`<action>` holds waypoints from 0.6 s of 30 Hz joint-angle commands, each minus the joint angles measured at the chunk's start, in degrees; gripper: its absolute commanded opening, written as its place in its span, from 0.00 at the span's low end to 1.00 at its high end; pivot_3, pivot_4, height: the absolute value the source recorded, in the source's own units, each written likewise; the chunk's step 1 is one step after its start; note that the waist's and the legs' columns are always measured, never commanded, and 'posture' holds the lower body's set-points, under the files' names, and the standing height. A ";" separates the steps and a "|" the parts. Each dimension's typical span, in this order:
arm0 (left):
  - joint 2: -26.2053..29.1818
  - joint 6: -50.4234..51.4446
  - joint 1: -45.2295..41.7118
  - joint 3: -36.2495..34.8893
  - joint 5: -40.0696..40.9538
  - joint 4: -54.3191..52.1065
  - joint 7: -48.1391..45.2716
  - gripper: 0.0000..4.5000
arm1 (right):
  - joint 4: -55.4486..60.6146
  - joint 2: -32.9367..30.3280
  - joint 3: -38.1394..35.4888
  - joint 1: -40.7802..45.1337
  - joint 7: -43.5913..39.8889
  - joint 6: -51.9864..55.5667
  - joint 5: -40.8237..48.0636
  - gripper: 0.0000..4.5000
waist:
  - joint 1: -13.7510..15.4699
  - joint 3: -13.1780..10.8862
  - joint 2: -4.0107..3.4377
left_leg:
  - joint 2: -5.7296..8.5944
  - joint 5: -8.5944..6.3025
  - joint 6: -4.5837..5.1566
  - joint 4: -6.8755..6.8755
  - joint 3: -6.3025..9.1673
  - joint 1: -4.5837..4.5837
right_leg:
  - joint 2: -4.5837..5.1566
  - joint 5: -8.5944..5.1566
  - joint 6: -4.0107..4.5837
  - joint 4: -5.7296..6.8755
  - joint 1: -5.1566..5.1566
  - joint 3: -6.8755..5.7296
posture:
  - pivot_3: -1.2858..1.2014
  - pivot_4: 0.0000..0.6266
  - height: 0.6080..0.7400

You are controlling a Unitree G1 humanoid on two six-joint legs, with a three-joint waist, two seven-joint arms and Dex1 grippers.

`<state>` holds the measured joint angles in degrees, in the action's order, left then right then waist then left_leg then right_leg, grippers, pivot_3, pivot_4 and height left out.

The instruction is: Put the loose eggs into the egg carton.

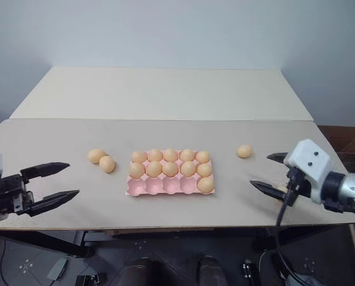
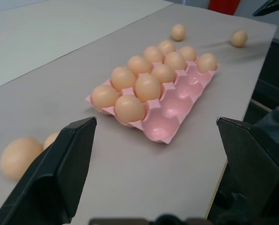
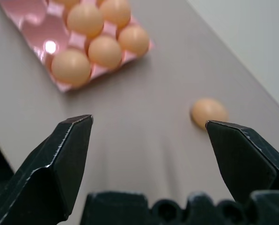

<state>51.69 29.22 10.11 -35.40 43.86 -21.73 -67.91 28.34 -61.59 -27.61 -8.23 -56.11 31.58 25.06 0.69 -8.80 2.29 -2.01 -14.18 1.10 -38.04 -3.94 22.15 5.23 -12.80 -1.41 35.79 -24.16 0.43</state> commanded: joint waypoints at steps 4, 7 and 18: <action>1.82 1.76 -1.47 0.51 2.37 -1.58 -0.49 0.99 | -11.33 -3.79 1.98 -4.11 -6.69 -15.74 -10.86 1.00 | -0.52 0.04 0.05 | -0.02 0.00 0.00 0.00 -0.03 -0.05 | -0.04 -0.24 -0.40 0.02 0.00 0.06 | 0.52 0.24 1.00; 2.50 1.92 -0.60 -0.56 2.25 -0.90 -1.65 0.99 | -17.97 -4.56 8.35 -0.90 -4.39 -20.92 -17.19 1.00 | -1.16 0.04 0.05 | -0.04 0.00 0.00 0.00 -0.07 -0.15 | -0.06 -0.29 -0.34 0.07 0.02 0.11 | 0.52 0.24 1.00; 2.70 2.15 -1.36 0.28 2.05 -0.78 -1.58 1.00 | -27.96 0.84 17.87 9.07 -0.44 -22.09 -21.72 0.96 | -1.36 0.04 0.03 | 0.00 0.00 0.00 0.01 -0.07 -0.10 | -0.04 -0.03 -0.15 0.09 -0.01 0.11 | 0.52 0.24 1.00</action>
<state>53.65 31.43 9.08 -34.58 45.12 -21.75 -69.14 0.26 -60.42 -9.43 -0.36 -56.69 9.25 3.20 -0.67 -8.76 2.32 -2.01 -14.18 1.10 -38.04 -4.01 22.05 5.20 -12.81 -1.55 35.88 -24.17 0.54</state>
